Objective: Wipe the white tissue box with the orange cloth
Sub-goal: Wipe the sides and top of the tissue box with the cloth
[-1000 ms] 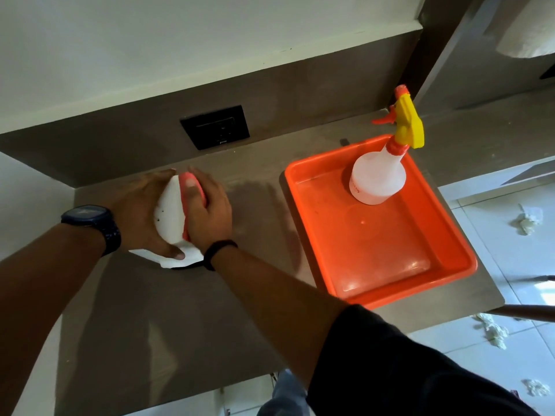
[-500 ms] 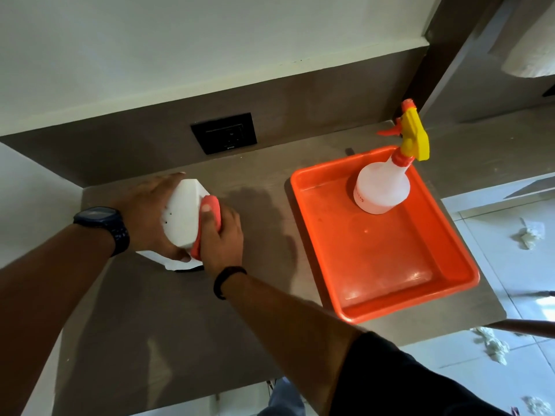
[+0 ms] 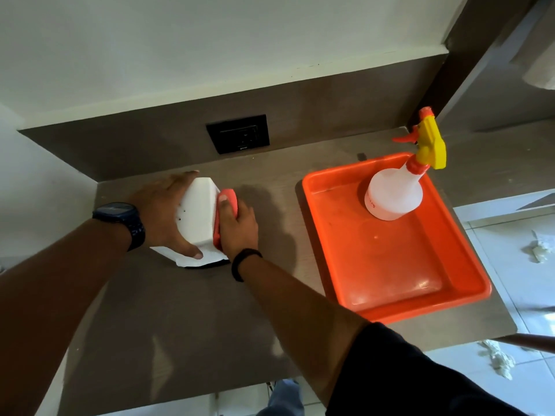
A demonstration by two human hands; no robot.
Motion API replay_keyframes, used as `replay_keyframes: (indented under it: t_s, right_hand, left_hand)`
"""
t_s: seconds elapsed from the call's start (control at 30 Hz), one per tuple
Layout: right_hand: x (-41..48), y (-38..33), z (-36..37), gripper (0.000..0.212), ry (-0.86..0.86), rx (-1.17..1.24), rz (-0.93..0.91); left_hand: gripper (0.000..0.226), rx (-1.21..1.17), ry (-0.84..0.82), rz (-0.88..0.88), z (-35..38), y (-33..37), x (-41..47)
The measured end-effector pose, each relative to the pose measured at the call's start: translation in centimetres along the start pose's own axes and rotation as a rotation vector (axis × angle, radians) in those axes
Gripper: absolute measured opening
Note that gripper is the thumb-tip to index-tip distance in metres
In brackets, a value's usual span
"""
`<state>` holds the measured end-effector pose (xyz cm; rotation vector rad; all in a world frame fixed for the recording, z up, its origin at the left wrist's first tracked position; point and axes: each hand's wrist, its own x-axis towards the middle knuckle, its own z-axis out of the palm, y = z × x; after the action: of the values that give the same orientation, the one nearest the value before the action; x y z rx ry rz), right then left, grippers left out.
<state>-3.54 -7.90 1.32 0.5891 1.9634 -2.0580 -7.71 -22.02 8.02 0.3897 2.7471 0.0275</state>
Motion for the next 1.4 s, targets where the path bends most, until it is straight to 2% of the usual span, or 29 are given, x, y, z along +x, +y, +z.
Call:
replay_keyframes:
  t_s: [0.2,0.3,0.43,0.5,0.57,0.63,0.7,0.8,0.87,0.97,1.1,1.23,1.33,1.4]
  right_hand:
    - [-1.1,-0.3,-1.1,0.023,0.064,0.148,0.098]
    - [-0.9,-1.8,-1.8,0.03,0.036,0.283,0.118]
    - [-0.2,-5.6,-2.5,0.056,0.016,0.517,0.087]
    - [0.2,-7.1,-2.5,0.045,-0.019,0.508,-0.006]
    - [0.2,-8.4,-2.0,0.032,-0.015,0.351,-0.144]
    - [0.0,-8.8,-1.2,0.033,0.018,0.098,-0.286]
    - [-0.1,-8.4,-0.1,0.038,-0.037,-0.204,-0.462]
    - [0.3,-7.0,1.1,0.045,-0.192,-0.841,-0.696]
    - [0.2,-6.5,1.5,0.046,-0.186,-1.054,-0.756]
    - [-0.1,-6.4,1.8,0.046,-0.168,-1.117,-0.787]
    - [-1.0,-6.3,2.2,0.044,-0.172,-1.263,-0.866]
    - [-1.0,-5.7,1.4,0.045,-0.194,-1.291,-0.929]
    - [-0.1,-5.9,0.7,0.046,-0.215,-1.282,-0.902]
    - [0.2,-6.2,1.0,0.044,-0.21,-1.253,-0.862]
  left_hand:
    - [0.153,-0.004,0.033,-0.012,0.5,-0.3,0.2]
    - [0.153,-0.042,0.04,-0.042,0.3,0.4,0.2]
    - [0.16,-0.093,0.056,-0.064,-0.1,1.3,0.4]
    - [0.164,-0.1,0.066,-0.059,0.0,1.0,0.0]
    - [0.165,-0.157,0.077,-0.069,0.3,0.3,-0.9]
    - [0.165,-0.25,0.071,-0.1,0.6,-0.6,-1.6]
    - [0.161,-0.333,0.073,-0.094,0.6,-1.5,-2.2]
    - [0.14,-0.376,0.128,0.03,0.5,-2.3,-2.3]
    - [0.129,-0.391,0.147,0.069,0.6,-2.5,-2.4]
    - [0.114,-0.432,0.223,0.088,1.4,-2.6,-2.5]
    - [0.124,-0.412,0.282,0.035,2.0,-2.5,-2.8]
    - [0.125,-0.436,0.289,0.048,1.3,-1.9,-3.2]
    - [0.112,-0.356,0.333,0.149,1.3,-1.3,-3.1]
    - [0.11,-0.379,0.306,0.141,1.5,-1.3,-3.0]
